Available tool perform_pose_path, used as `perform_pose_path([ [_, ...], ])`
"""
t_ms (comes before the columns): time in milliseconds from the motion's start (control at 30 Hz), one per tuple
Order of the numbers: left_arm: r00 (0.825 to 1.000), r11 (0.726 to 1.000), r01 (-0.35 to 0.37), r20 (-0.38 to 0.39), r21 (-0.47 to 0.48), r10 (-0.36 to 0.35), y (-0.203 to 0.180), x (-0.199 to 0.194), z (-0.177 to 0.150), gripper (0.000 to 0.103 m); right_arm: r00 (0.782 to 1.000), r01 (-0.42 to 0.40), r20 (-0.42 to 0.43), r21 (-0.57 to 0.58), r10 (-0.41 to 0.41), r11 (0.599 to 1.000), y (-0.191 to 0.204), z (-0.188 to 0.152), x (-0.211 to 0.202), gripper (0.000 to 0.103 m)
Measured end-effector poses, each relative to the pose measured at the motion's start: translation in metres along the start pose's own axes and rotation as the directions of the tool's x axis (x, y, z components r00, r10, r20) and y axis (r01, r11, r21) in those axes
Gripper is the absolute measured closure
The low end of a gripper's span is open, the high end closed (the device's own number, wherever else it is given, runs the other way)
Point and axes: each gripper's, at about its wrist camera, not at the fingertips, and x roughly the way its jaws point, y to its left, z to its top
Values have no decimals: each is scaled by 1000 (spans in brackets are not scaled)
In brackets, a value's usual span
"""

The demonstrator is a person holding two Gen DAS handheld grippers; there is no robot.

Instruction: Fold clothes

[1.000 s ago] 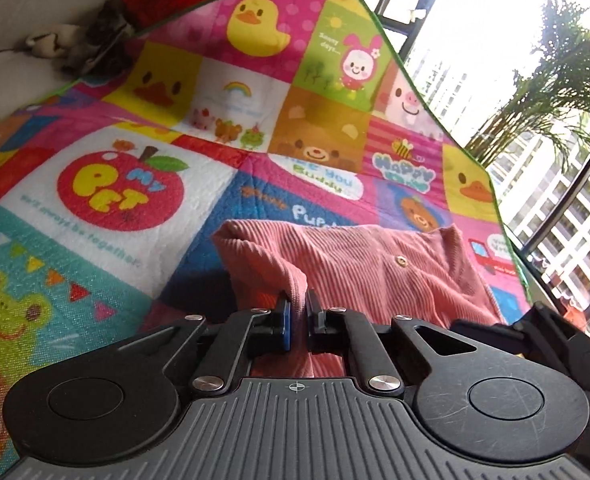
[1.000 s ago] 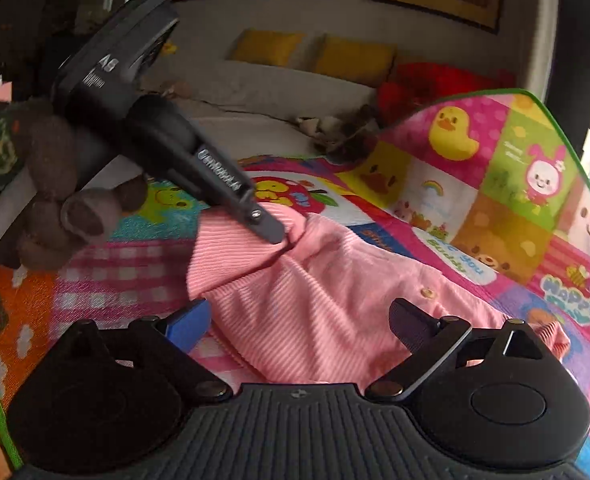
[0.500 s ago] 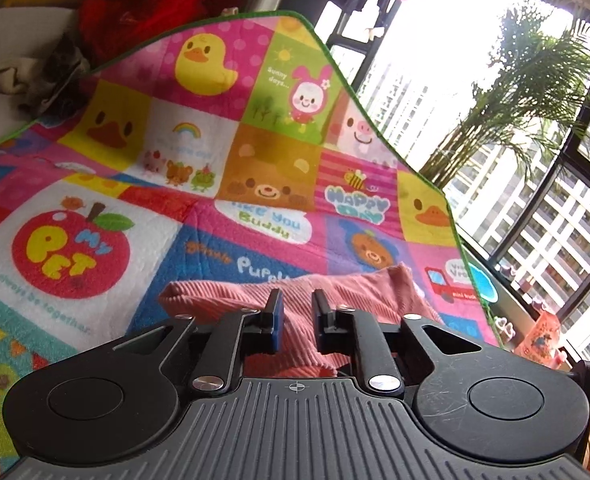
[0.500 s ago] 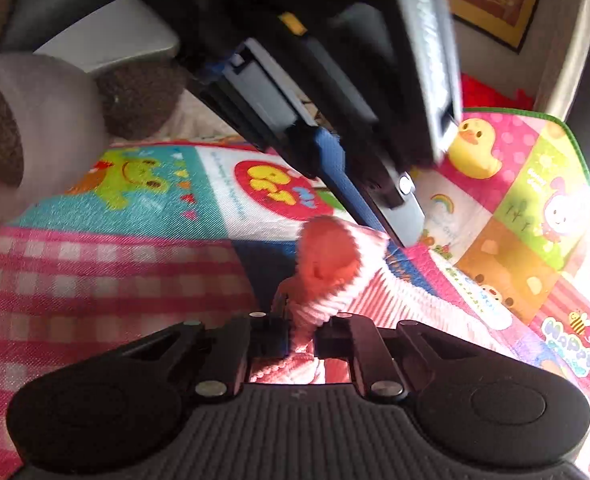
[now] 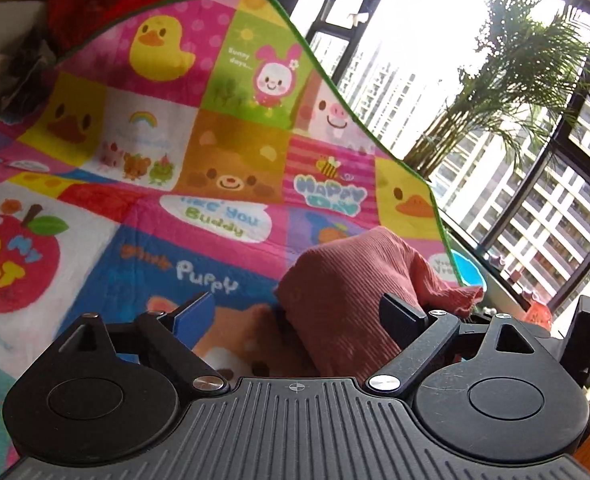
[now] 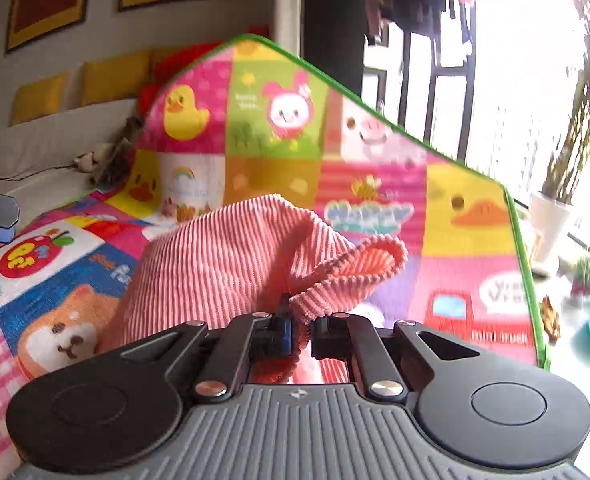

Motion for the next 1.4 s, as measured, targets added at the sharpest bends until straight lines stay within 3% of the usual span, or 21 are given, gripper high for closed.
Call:
perform_pose_path([
  [67, 998, 999, 31, -50, -39, -33, -3, 20, -7, 10, 997, 2, -71, 39, 1, 999, -12, -16, 13, 95],
  [167, 989, 991, 81, -111, -108, -93, -7, 46, -16, 10, 998, 31, -59, 50, -28, 998, -16, -31, 9, 92],
  [233, 980, 982, 112, -149, -155, -135, -9, 63, -22, 10, 997, 54, -51, 35, -52, 998, -16, -31, 10, 75],
  [300, 976, 978, 121, -158, -171, -148, -8, 69, -24, 11, 996, 45, -75, 55, -41, 997, -22, -31, 14, 65],
  [433, 976, 976, 124, -154, -179, -152, -1, 70, -27, 20, 993, -10, -115, 109, 23, 994, -25, -31, 19, 66],
  [533, 976, 974, 127, -151, -185, -156, 4, 71, -29, 32, 991, -51, -122, 80, 60, 995, -5, -30, 20, 77],
  [733, 998, 988, 35, -52, -153, -44, 38, 22, -15, 37, 970, -205, -132, 25, 206, 978, 53, -20, 30, 83],
  [867, 995, 989, -92, -36, -113, 89, 59, -5, -17, 37, 953, -280, -134, -62, 270, 958, 96, -17, 30, 84],
  [900, 992, 987, -127, -34, -96, 124, 63, -11, -19, 32, 950, -292, -135, -78, 280, 953, 101, -16, 28, 84],
  [967, 986, 985, -164, -18, -52, 163, 66, -19, -19, 26, 943, -313, -140, -63, 302, 948, 91, -15, 19, 77],
  [1033, 982, 982, -188, 3, -4, 188, 65, -27, -17, 26, 935, -332, -144, -30, 324, 943, 74, -15, 9, 47],
  [1100, 984, 984, -175, 47, 30, 174, 61, -33, -8, 26, 932, -334, -141, 26, 334, 942, 50, -15, -4, 37],
  [1233, 991, 995, -75, 117, 64, 67, 45, -29, 15, 27, 961, -252, -105, 62, 257, 966, 17, -11, -25, 34],
  [1400, 1000, 989, 0, 15, 150, -2, 17, 10, 5, 34, 975, -217, -42, 60, 220, 974, 16, 8, -26, 34],
])
